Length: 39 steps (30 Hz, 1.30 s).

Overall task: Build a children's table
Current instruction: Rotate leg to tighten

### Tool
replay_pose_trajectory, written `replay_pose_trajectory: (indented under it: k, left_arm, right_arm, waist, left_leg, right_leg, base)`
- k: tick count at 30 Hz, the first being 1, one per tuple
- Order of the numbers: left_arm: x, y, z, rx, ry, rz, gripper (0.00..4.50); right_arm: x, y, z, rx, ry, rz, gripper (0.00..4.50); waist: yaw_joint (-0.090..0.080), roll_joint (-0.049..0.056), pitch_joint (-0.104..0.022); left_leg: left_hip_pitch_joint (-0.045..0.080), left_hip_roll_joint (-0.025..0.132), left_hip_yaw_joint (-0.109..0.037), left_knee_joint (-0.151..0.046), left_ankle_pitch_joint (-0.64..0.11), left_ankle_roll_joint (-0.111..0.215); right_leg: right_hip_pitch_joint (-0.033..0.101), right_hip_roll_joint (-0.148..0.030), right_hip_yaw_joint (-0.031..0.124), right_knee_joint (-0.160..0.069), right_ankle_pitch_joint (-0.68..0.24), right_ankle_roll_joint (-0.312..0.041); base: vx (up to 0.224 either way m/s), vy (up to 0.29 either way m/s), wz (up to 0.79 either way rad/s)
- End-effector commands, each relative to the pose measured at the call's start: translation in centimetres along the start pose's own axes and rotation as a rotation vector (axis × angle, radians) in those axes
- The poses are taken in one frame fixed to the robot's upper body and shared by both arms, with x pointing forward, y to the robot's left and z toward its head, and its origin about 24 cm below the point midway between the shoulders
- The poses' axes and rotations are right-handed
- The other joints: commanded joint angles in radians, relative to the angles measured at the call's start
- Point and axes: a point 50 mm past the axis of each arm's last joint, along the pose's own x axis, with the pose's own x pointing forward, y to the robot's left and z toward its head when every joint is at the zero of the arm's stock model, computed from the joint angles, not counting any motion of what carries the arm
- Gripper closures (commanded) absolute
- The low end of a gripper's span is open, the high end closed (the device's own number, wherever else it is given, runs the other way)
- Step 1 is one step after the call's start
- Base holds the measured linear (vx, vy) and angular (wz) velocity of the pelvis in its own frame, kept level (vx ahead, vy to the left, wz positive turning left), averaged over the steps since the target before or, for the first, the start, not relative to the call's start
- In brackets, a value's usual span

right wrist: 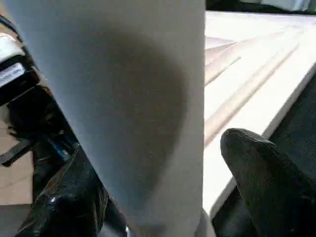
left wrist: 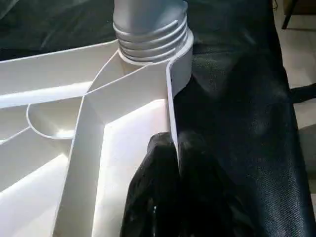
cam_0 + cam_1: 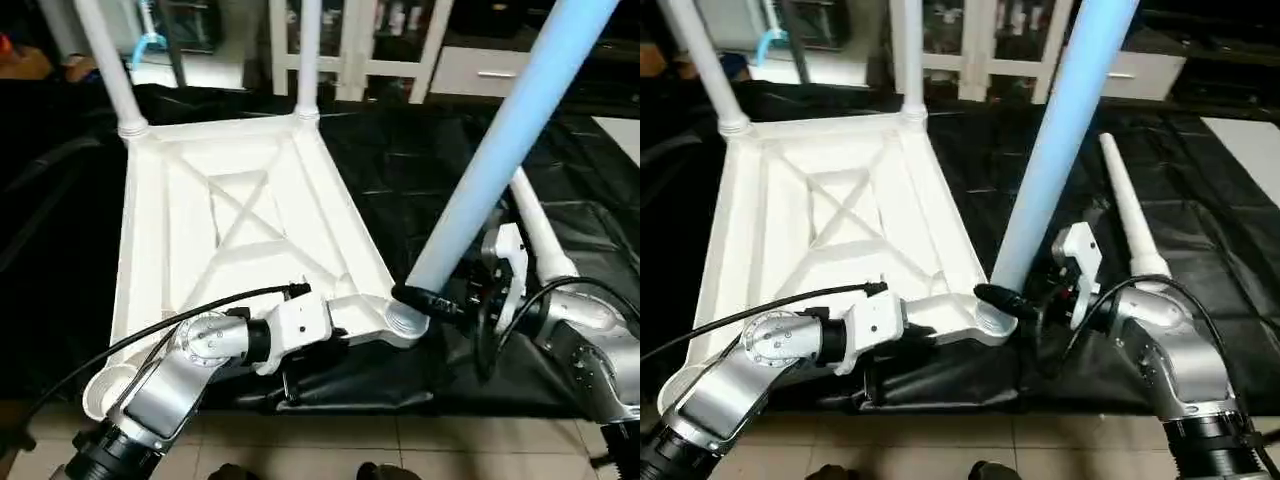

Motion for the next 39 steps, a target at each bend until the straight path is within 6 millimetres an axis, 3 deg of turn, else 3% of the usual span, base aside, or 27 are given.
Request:
replay_pose_trajectory:
  k: [1, 9, 16, 19, 20, 23, 25, 27, 28, 30, 31, 32, 33, 34, 35, 36, 39]
  left_arm:
    - [-0.1, -0.3, 1.9, 0.046, -0.127, -0.026, 4.5]
    - [-0.2, -0.4, 1.7, 0.037, -0.122, -0.037, 4.5]
    - [-0.2, -0.5, 1.6, 0.037, -0.109, -0.053, 4.5]
    - [0.1, -0.3, 1.3, 0.039, -0.071, -0.023, 4.5]
    - [0.5, 0.0, 1.1, 0.036, -0.035, 0.014, 4.5]
    - [1.1, 0.3, 0.9, 0.023, 0.002, 0.052, 4.5]
    - [2.1, 0.8, 1.0, -0.006, 0.037, 0.107, 4.5]
    - [2.5, 0.9, 1.1, -0.018, 0.045, 0.127, 4.5]
    - [3.6, 1.8, 1.2, -0.081, 0.089, 0.224, 4.5]
    - [4.5, 2.8, 1.2, -0.17, 0.144, 0.351, 4.5]
    - [4.8, 3.1, 1.2, -0.196, 0.16, 0.388, 4.5]
    - [5.6, 3.8, 1.8, -0.232, 0.15, 0.44, 4.5]
    - [5.6, 3.8, 1.8, -0.232, 0.15, 0.44, 4.5]
    - [5.6, 3.8, 1.8, -0.232, 0.15, 0.44, 4.5]
    - [6.0, 4.1, 2.2, -0.222, 0.138, 0.456, 4.5]
    - [6.0, 4.1, 2.2, -0.222, 0.138, 0.456, 4.5]
    - [5.2, 4.2, 1.8, -0.156, 0.133, 0.437, 4.5]
  right_arm:
    - [-0.2, -0.1, -0.7, 0.035, 0.025, -0.016, 1.28]
    - [-0.4, -0.1, -0.9, 0.031, 0.044, 0.009, 1.93]
    - [-0.7, -0.3, -1.3, 0.017, 0.076, -0.027, 2.39]
    - [-0.1, -1.1, -1.6, -0.016, 0.087, -0.171, 2.44]
    - [0.5, -1.8, -1.8, -0.019, 0.08, -0.293, 2.47]
    - [1.3, -2.4, -1.9, 0.005, 0.062, -0.432, 2.54]
    - [2.2, -3.2, -2.3, 0.055, 0.047, -0.628, 2.56]
    - [2.6, -3.3, -2.5, 0.077, 0.049, -0.692, 2.6]
    - [3.4, -3.8, -3.0, 0.131, 0.035, -0.852, 2.61]
    - [4.3, -4.2, -3.3, 0.174, 0.012, -1.0, 2.62]
    - [4.6, -4.3, -3.4, 0.181, 0.008, -1.038, 2.62]
    - [6.2, -4.0, -3.3, 0.154, 0.001, -1.053, 2.63]
    - [6.2, -4.0, -3.3, 0.154, 0.001, -1.053, 2.63]
    - [6.2, -4.0, -3.3, 0.154, 0.001, -1.053, 2.63]
    - [7.9, -3.5, -2.8, 0.135, -0.021, -1.009, 2.63]
    - [7.9, -3.5, -2.8, 0.135, -0.021, -1.009, 2.63]
    - [9.3, -2.7, -1.0, 0.119, -0.133, -0.825, 2.63]
  waist:
    - [0.002, -0.019, -0.064]
    - [-0.001, -0.019, -0.063]
    - [0.0, -0.019, -0.067]
    - [-0.001, -0.02, -0.068]
    - [-0.005, -0.02, -0.07]
    - [-0.016, -0.019, -0.069]
    - [-0.03, -0.02, -0.07]
    - [-0.043, -0.019, -0.068]
    - [-0.053, -0.02, -0.071]
    - [-0.064, -0.017, -0.07]
    - [-0.067, -0.017, -0.07]
    - [-0.068, -0.016, -0.072]
    - [-0.068, -0.016, -0.072]
    - [-0.072, -0.009, -0.074]
    - [-0.077, -0.012, -0.071]
    - [-0.079, -0.006, -0.074]
    - [-0.077, -0.011, -0.073]
  left_leg:
    - [0.012, 0.015, -0.002, -0.067, -0.271, 0.057]
    - [0.012, 0.014, -0.005, -0.069, -0.313, 0.039]
    - [0.012, 0.014, -0.005, -0.068, -0.308, 0.037]
    - [0.01, 0.013, -0.004, -0.067, -0.293, 0.034]
    - [0.007, 0.011, -0.006, -0.069, -0.293, 0.028]
    - [0.007, 0.009, -0.01, -0.072, -0.324, 0.003]
    - [0.009, 0.007, -0.013, -0.072, -0.361, -0.016]
    - [0.01, 0.003, -0.018, -0.074, -0.399, -0.034]
    - [0.011, 0.004, -0.022, -0.072, -0.428, -0.045]
    - [0.019, 0.001, -0.026, -0.068, -0.486, -0.058]
    - [0.018, 0.0, -0.029, -0.067, -0.497, -0.061]
    - [0.027, -0.005, -0.032, -0.064, -0.535, -0.048]
    - [0.027, -0.005, -0.032, -0.064, -0.535, -0.048]
    - [0.019, 0.0, -0.043, -0.073, -0.543, -0.032]
    - [0.011, 0.003, -0.046, -0.078, -0.544, -0.031]
    - [0.01, 0.004, -0.051, -0.082, -0.556, -0.034]
    - [0.021, 0.002, -0.046, -0.077, -0.564, -0.02]
  right_leg:
    - [0.041, -0.022, 0.017, -0.069, -0.376, -0.152]
    - [0.038, -0.02, 0.017, -0.073, -0.439, -0.128]
    - [0.038, -0.02, 0.018, -0.072, -0.428, -0.126]
    - [0.038, -0.019, 0.018, -0.071, -0.416, -0.127]
    - [0.041, -0.019, 0.016, -0.069, -0.425, -0.122]
    - [0.038, -0.018, 0.013, -0.074, -0.478, -0.102]
    - [0.034, -0.016, 0.011, -0.08, -0.505, -0.09]
    - [0.03, -0.015, 0.006, -0.086, -0.561, -0.071]
    - [0.028, -0.015, 0.004, -0.086, -0.561, -0.062]
    - [0.018, -0.012, -0.003, -0.093, -0.593, -0.053]
    - [0.021, -0.011, -0.008, -0.095, -0.598, -0.048]
    - [0.02, -0.011, -0.02, -0.111, -0.621, -0.031]
    - [0.02, -0.011, -0.02, -0.111, -0.621, -0.031]
    - [0.042, -0.016, -0.035, -0.115, -0.57, -0.039]
    - [0.047, -0.018, -0.038, -0.114, -0.547, -0.044]
    - [0.053, -0.019, -0.042, -0.112, -0.509, -0.057]
    - [0.044, -0.025, -0.043, -0.117, -0.482, -0.085]
  base:
    - [0.0, 0.0, 0.0]
    - [0.0, 0.0, 0.0]
    - [0.0, 0.0, 0.0]
    - [0.0, 0.0, 0.0]
    - [0.0, 0.0, 0.0]
    - [0.0, 0.0, 0.0]
    - [0.0, 0.0, 0.0]
    - [0.0, 0.0, 0.0]
    - [0.0, 0.0, 0.0]
    - [0.0, 0.0, 0.0]
    - [0.0, 0.0, 0.0]
    - [0.0, 0.0, 0.0]
    - [0.0, 0.0, 0.0]
    - [0.0, 0.0, 0.0]
    - [0.0, 0.0, 0.0]
    - [0.0, 0.0, 0.0]
    - [0.0, 0.0, 0.0]
